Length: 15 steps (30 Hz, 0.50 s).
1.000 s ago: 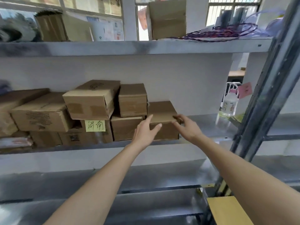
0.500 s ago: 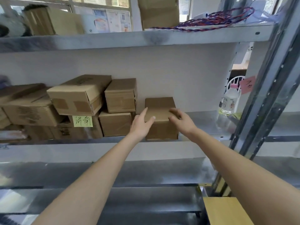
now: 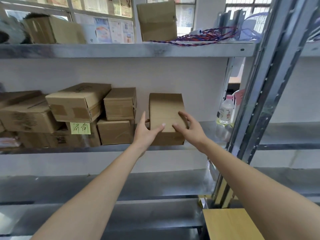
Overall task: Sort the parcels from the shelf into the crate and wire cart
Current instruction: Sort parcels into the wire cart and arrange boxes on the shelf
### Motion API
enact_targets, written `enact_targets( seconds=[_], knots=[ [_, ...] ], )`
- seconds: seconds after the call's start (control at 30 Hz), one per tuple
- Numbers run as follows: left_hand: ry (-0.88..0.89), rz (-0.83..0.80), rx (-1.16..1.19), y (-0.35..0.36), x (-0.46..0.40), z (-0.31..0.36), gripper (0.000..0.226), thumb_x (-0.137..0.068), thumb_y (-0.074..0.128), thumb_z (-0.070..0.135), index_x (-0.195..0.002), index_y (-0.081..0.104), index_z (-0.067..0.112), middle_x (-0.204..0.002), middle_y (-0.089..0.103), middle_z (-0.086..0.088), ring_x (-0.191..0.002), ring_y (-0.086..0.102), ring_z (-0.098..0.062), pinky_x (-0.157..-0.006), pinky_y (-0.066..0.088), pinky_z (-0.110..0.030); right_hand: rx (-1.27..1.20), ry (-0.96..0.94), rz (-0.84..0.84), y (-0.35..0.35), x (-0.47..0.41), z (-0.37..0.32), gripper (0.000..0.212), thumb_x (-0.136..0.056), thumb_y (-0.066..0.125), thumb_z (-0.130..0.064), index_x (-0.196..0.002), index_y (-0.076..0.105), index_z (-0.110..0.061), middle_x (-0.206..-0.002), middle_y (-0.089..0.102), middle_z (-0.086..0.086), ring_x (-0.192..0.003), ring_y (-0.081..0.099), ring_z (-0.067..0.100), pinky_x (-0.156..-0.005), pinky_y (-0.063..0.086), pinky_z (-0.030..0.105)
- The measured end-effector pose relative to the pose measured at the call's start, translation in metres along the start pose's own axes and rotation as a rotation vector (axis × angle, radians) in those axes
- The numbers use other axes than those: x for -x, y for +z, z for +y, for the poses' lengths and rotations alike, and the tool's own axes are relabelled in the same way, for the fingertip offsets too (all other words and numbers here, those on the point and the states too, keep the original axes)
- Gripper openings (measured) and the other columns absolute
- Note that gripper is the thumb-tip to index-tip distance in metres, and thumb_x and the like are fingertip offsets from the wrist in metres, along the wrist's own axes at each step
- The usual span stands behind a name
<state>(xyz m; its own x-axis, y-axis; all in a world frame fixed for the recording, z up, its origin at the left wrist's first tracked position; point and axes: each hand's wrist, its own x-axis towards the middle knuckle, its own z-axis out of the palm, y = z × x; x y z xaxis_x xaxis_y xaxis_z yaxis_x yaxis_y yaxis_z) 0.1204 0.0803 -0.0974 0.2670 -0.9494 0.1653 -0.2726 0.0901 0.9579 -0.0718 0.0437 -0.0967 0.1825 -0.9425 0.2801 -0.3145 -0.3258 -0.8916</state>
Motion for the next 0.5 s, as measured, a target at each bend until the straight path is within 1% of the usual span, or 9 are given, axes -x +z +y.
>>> enact_targets(
  seconds=[0.07, 0.1, 0.13, 0.2, 0.27, 0.33, 0.4, 0.43, 0.5],
  knots=[
    [0.044, 0.002, 0.013, 0.001, 0.009, 0.009, 0.082, -0.090, 0.074, 0.043, -0.158, 0.031, 0.026, -0.152, 0.031, 0.006, -0.137, 0.036, -0.013, -0.108, 0.034, -0.031, -0.046, 0.011, 0.003, -0.010, 0.004, -0.005, 0.070, -0.082, 0.078, -0.050, -0.144, 0.049, -0.041, -0.142, 0.049, -0.020, -0.133, 0.054, 0.017, -0.113, 0.045, 0.044],
    [0.059, 0.001, 0.022, 0.001, 0.013, 0.013, 0.073, -0.094, 0.070, 0.042, -0.157, 0.035, 0.027, -0.148, 0.031, 0.006, -0.130, 0.034, -0.009, -0.104, 0.030, -0.028, -0.065, 0.005, 0.005, -0.015, 0.006, -0.007, 0.069, -0.081, 0.079, -0.048, -0.143, 0.050, -0.043, -0.137, 0.049, -0.023, -0.131, 0.057, 0.020, -0.112, 0.046, 0.045],
    [0.060, -0.004, 0.042, 0.001, 0.017, 0.016, 0.066, -0.097, 0.066, 0.042, -0.155, 0.038, 0.030, -0.145, 0.029, 0.005, -0.127, 0.032, -0.007, -0.103, 0.028, -0.027, -0.094, -0.004, 0.005, -0.019, 0.009, -0.010, 0.066, -0.085, 0.080, -0.041, -0.144, 0.050, -0.041, -0.133, 0.049, -0.025, -0.130, 0.058, 0.021, -0.112, 0.046, 0.044],
    [0.028, -0.030, 0.146, 0.001, 0.021, 0.024, 0.053, -0.100, 0.058, 0.047, -0.150, 0.043, 0.040, -0.146, 0.031, 0.007, -0.131, 0.034, -0.009, -0.110, 0.026, -0.030, -0.137, -0.014, 0.003, -0.024, 0.014, -0.015, 0.063, -0.092, 0.076, -0.028, -0.147, 0.048, -0.036, -0.132, 0.047, -0.022, -0.132, 0.054, 0.020, -0.114, 0.045, 0.042],
    [0.012, -0.051, 0.248, 0.001, 0.026, 0.031, 0.046, -0.102, 0.052, 0.051, -0.147, 0.047, 0.043, -0.152, 0.041, 0.008, -0.137, 0.040, -0.012, -0.117, 0.031, -0.037, -0.159, -0.006, -0.007, -0.030, 0.020, -0.019, 0.063, -0.094, 0.074, -0.026, -0.150, 0.045, -0.033, -0.135, 0.045, -0.016, -0.134, 0.051, 0.019, -0.114, 0.045, 0.041],
    [0.032, -0.059, 0.283, 0.002, 0.034, 0.039, 0.045, -0.102, 0.054, 0.048, -0.145, 0.048, 0.042, -0.145, 0.050, 0.009, -0.123, 0.051, -0.006, -0.101, 0.046, -0.029, -0.157, 0.002, -0.021, -0.036, 0.023, -0.025, 0.063, -0.095, 0.072, -0.026, -0.151, 0.044, -0.033, -0.140, 0.044, -0.012, -0.135, 0.049, 0.020, -0.112, 0.046, 0.042],
    [0.042, -0.046, 0.293, 0.000, 0.041, 0.046, 0.050, -0.097, 0.064, 0.047, -0.144, 0.049, 0.042, -0.136, 0.052, 0.007, -0.109, 0.055, -0.001, -0.082, 0.050, -0.021, -0.140, 0.012, -0.050, -0.042, 0.023, -0.029, 0.062, -0.097, 0.069, -0.025, -0.152, 0.041, -0.035, -0.146, 0.042, -0.008, -0.133, 0.050, 0.022, -0.103, 0.053, 0.035],
    [0.046, -0.034, 0.296, -0.002, 0.040, 0.045, 0.057, -0.091, 0.070, 0.049, -0.144, 0.048, 0.044, -0.138, 0.052, 0.006, -0.112, 0.056, -0.004, -0.084, 0.052, -0.023, -0.130, 0.015, -0.074, -0.044, 0.023, -0.032, 0.062, -0.099, 0.067, -0.023, -0.153, 0.040, -0.035, -0.148, 0.041, -0.005, -0.131, 0.051, 0.022, -0.093, 0.055, 0.025],
    [0.054, -0.035, 0.322, -0.005, 0.041, 0.047, 0.081, -0.079, 0.080, 0.054, -0.148, 0.039, 0.047, -0.147, 0.049, 0.004, -0.126, 0.054, -0.015, -0.100, 0.051, -0.033, -0.126, 0.015, -0.111, -0.045, 0.022, -0.036, 0.060, -0.101, 0.064, -0.020, -0.154, 0.040, -0.034, -0.148, 0.042, -0.002, -0.130, 0.051, 0.022, -0.079, 0.054, 0.016]
  ],
)
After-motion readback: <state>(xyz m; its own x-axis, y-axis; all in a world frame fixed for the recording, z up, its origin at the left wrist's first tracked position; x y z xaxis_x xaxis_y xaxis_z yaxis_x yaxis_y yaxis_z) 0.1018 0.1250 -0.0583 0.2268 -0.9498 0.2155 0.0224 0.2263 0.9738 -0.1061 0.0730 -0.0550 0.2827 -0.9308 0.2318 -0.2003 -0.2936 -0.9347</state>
